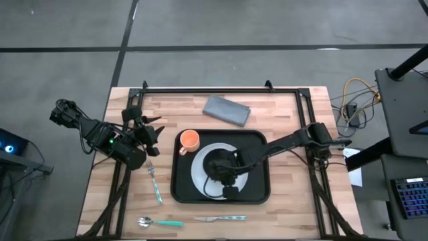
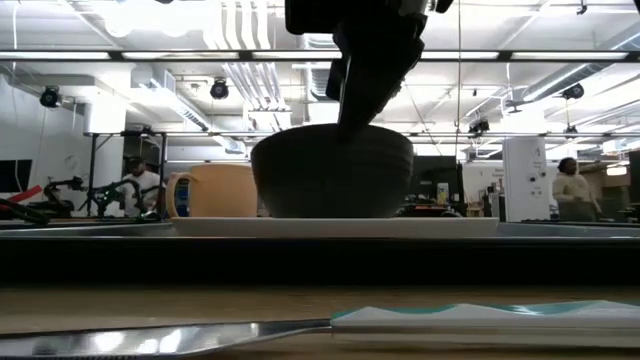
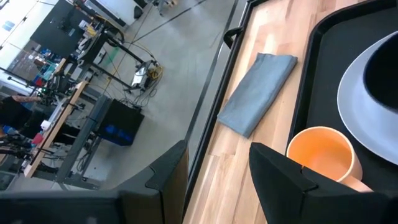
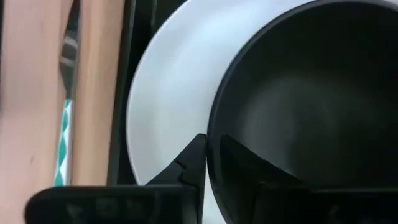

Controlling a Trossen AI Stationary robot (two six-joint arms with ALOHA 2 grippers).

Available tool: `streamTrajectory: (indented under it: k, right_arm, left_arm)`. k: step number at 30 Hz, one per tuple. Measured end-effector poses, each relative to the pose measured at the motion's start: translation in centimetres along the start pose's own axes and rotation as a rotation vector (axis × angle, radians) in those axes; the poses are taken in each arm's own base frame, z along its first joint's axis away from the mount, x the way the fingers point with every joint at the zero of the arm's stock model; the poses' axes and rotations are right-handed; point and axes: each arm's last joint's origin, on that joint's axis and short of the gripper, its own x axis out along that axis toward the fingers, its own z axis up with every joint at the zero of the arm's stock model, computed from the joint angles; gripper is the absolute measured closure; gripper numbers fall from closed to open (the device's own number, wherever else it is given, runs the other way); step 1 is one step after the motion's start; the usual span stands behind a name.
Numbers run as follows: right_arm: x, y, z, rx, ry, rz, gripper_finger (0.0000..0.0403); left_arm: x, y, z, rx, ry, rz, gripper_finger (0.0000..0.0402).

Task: Set up tray
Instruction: Put the black bowl on top of the white plate on the black serving tray, then adjust the white plate on the black serving tray

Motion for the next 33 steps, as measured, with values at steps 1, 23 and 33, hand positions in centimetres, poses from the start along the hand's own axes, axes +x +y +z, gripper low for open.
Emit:
streamTrajectory:
  k: [1, 23, 33]
  right_arm:
    - [0.0, 0.0, 0.0, -0.001, 0.0, 0.0, 0.0349]
    - [-7.1, 1.8, -0.3, 0.05, 0.026, -0.256, 0.0255]
    - [-5.1, 0.9, -8.1, 0.284, 0.047, -0.3, 0.0268]
  left_arm:
    - [0.0, 0.0, 0.0, 0.0, 0.0, 0.0, 0.0251]
    - [0.0, -0.2, -0.1, -0.012, 0.018, -0.049, 0.0251]
    - [0.0, -0.2, -0.1, -0.032, 0.019, -0.049, 0.0251]
